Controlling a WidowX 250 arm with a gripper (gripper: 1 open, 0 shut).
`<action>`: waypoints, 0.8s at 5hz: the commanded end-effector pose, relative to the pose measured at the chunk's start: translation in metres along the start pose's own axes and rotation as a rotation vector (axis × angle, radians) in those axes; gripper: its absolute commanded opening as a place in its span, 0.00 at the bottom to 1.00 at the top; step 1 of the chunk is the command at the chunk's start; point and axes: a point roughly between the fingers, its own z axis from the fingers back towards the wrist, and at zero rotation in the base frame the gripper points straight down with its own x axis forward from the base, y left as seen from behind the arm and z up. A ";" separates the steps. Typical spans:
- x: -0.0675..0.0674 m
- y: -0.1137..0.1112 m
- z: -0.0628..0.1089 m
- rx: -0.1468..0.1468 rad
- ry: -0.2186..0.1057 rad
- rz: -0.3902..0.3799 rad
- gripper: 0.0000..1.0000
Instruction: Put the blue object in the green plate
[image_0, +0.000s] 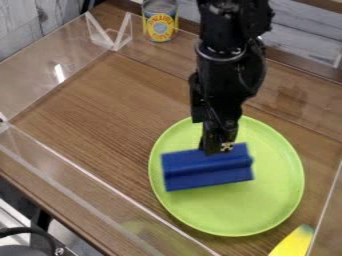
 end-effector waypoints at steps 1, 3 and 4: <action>0.003 -0.003 0.007 0.025 -0.053 0.011 0.00; 0.004 -0.012 -0.001 0.009 -0.078 0.028 0.00; 0.003 -0.021 -0.003 -0.005 -0.088 0.040 0.00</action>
